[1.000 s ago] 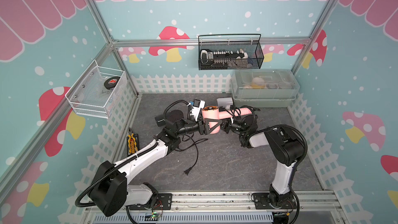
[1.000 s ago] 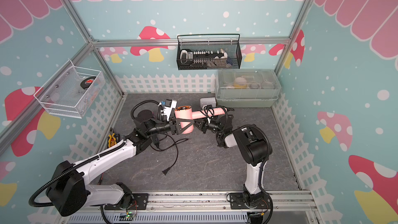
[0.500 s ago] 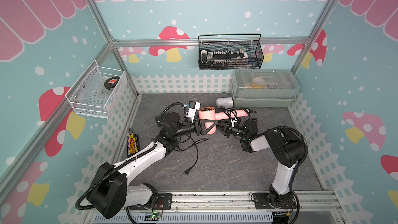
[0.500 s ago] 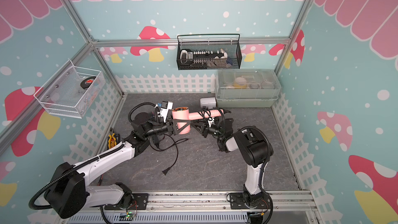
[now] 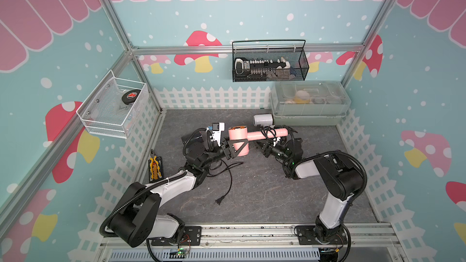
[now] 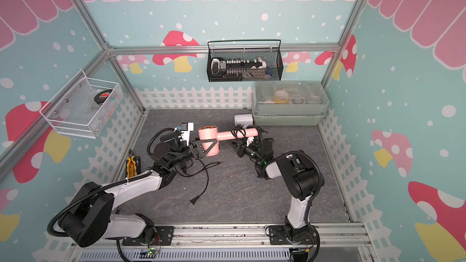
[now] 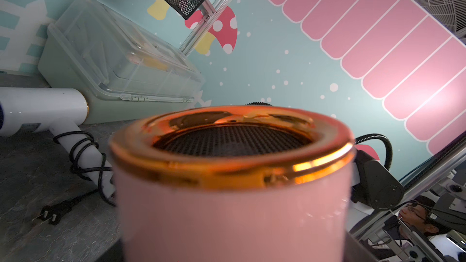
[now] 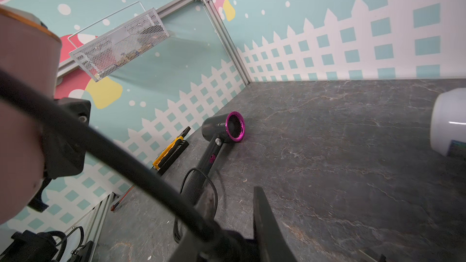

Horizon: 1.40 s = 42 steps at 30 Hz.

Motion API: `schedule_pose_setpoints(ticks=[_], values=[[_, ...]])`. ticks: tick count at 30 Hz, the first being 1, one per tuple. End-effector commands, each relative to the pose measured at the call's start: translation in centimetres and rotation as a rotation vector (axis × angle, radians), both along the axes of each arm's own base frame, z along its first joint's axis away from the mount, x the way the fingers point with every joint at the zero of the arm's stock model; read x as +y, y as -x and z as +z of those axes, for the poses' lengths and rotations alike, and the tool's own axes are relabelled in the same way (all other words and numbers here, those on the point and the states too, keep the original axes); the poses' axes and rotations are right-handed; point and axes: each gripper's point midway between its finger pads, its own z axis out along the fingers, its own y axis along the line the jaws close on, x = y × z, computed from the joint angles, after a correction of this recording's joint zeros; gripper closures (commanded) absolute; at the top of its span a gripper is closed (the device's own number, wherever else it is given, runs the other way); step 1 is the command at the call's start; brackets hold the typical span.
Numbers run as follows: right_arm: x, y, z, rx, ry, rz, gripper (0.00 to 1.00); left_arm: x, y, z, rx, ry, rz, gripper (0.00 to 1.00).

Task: Wrap the cord around the hair dryer
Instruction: Wrap the power cord around the hair dryer.

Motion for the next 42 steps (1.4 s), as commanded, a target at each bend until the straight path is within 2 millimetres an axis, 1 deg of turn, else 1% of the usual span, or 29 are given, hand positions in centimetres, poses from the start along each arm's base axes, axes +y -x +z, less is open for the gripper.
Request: schedule_pose_setpoints(ticks=[1, 5, 8, 11, 13, 17, 19, 24, 25, 28, 34, 38, 40, 42], values=[[-1.6, -1.2, 0.4, 0.005, 0.074, -0.114, 0.95, 3.6, -0.7, 5.7, -0.150, 0.213, 0.136, 1.00], [-2.8, -1.5, -0.3, 0.045, 0.138, -0.173, 0.95, 4.0, -0.8, 5.4, -0.139, 0.243, 0.135, 1.00], [-3.0, -1.5, -0.2, 0.060, 0.140, -0.190, 0.95, 4.0, -1.1, 5.4, -0.137, 0.247, 0.140, 1.00], [-3.3, -1.3, -0.1, 0.069, 0.132, -0.204, 0.95, 4.2, -1.4, 6.2, -0.153, 0.258, 0.151, 1.00], [-3.6, -0.8, 0.0, 0.067, 0.146, -0.215, 0.95, 4.6, -1.8, 6.8, -0.162, 0.268, 0.169, 1.00], [-2.8, 1.0, 0.2, 0.060, 0.244, -0.174, 0.95, 4.6, -2.8, 6.6, -0.148, 0.231, 0.210, 1.00], [-2.2, 2.3, -0.1, 0.069, 0.319, -0.134, 0.95, 4.5, -3.5, 6.2, -0.138, 0.175, 0.246, 1.00], [-1.8, 5.5, -0.8, 0.095, 0.439, -0.073, 0.95, 5.2, -4.7, 5.3, -0.134, 0.067, 0.349, 1.00], [-1.8, 6.2, -1.0, 0.102, 0.462, -0.058, 0.95, 5.2, -5.1, 4.5, -0.112, 0.031, 0.366, 1.00], [-1.7, 7.7, -1.3, 0.115, 0.531, -0.027, 0.95, 5.4, -5.5, 3.9, -0.104, -0.027, 0.394, 1.00], [-1.5, 9.8, -1.3, 0.152, 0.654, 0.050, 0.96, 5.7, -6.1, 2.0, -0.073, -0.178, 0.438, 1.00], [-2.5, 10.1, -0.7, 0.153, 0.743, 0.051, 0.95, 4.1, -5.0, 0.0, -0.057, -0.329, 0.407, 1.00], [-2.9, 10.0, 0.1, 0.143, 0.787, 0.047, 0.95, 3.2, -4.2, -1.3, -0.051, -0.413, 0.388, 1.00], [-3.1, 9.9, 1.1, 0.129, 0.807, 0.047, 0.95, 2.9, -3.5, -2.6, -0.042, -0.476, 0.382, 1.00]])
